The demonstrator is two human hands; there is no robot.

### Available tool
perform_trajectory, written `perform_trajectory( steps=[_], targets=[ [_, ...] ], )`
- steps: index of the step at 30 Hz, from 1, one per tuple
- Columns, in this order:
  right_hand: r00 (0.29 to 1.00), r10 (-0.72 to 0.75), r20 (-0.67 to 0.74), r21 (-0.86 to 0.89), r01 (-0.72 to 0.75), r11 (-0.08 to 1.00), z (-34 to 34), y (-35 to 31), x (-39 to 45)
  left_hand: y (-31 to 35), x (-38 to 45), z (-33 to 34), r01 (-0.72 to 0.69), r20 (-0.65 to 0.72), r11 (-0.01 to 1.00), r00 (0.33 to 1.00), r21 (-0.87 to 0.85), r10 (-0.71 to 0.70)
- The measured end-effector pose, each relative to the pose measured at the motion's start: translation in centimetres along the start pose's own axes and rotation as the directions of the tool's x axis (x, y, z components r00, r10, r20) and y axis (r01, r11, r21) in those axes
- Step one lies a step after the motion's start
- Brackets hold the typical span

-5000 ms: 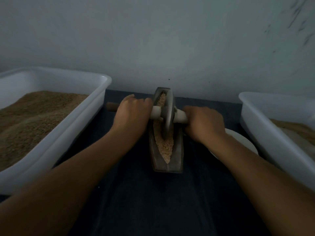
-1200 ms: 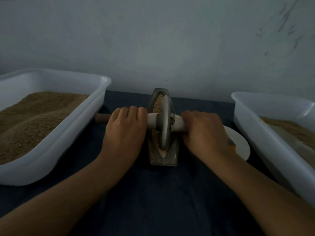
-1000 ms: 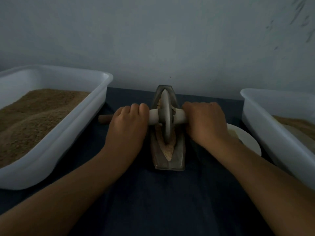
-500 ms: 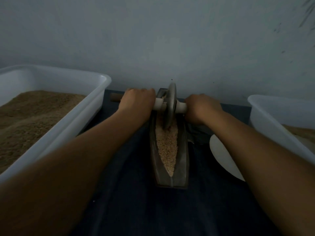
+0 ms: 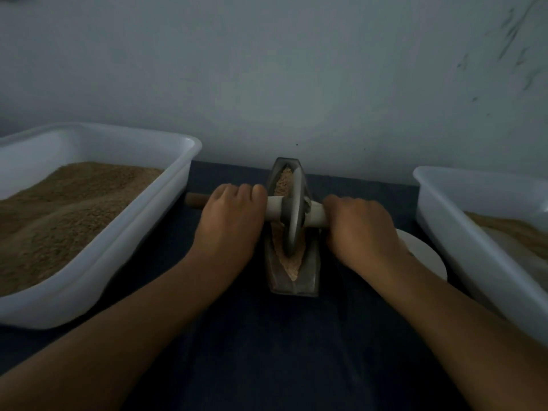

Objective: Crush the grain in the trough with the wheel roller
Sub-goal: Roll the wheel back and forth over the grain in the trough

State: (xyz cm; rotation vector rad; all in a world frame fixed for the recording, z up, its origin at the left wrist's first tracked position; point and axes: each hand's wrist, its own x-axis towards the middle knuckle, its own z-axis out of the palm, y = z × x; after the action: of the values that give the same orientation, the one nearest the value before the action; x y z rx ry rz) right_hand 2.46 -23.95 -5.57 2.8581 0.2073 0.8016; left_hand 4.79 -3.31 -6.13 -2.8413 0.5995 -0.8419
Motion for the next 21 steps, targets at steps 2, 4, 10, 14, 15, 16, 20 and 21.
perform_trajectory(
  steps=[2,4,10,14,15,16,20,21],
  targets=[
    [1.0,-0.003,-0.029,0.041,0.004,0.999,-0.9,-0.3,-0.9,0.3,-1.0,-1.0,0.002,0.014,1.0,1.0,0.0,-0.002],
    [0.999,0.007,-0.034,0.044,-0.006,0.999,-1.7,-0.5,-1.5,0.4,-1.5,-1.9,0.005,0.031,1.0,1.0,-0.008,-0.004],
    [0.999,0.005,-0.051,0.07,-0.001,0.998,-2.0,-0.4,-2.5,0.6,-2.4,-2.5,-0.016,0.038,1.0,0.999,-0.013,0.017],
    [1.0,-0.009,-0.014,0.05,0.01,0.999,-0.1,0.2,-1.5,0.3,-0.9,-1.4,-0.037,0.027,0.999,0.999,-0.026,0.038],
    [1.0,-0.005,0.0,0.036,0.005,0.999,0.4,0.4,-1.0,0.3,-0.3,-1.0,-0.04,0.031,0.999,0.999,-0.033,0.041],
    [1.0,0.004,0.018,0.02,-0.005,1.0,0.9,0.5,-0.5,0.2,0.3,-0.6,-0.04,0.038,0.999,0.998,-0.035,0.041],
    [0.998,0.024,0.056,-0.031,-0.022,0.999,2.5,1.1,2.7,-0.6,3.4,0.9,-0.018,0.098,0.998,0.995,-0.065,0.024],
    [0.998,0.019,0.059,-0.026,-0.018,1.0,2.8,1.2,3.6,-1.0,4.2,1.3,-0.005,0.131,0.997,0.991,-0.082,0.016]
  ],
)
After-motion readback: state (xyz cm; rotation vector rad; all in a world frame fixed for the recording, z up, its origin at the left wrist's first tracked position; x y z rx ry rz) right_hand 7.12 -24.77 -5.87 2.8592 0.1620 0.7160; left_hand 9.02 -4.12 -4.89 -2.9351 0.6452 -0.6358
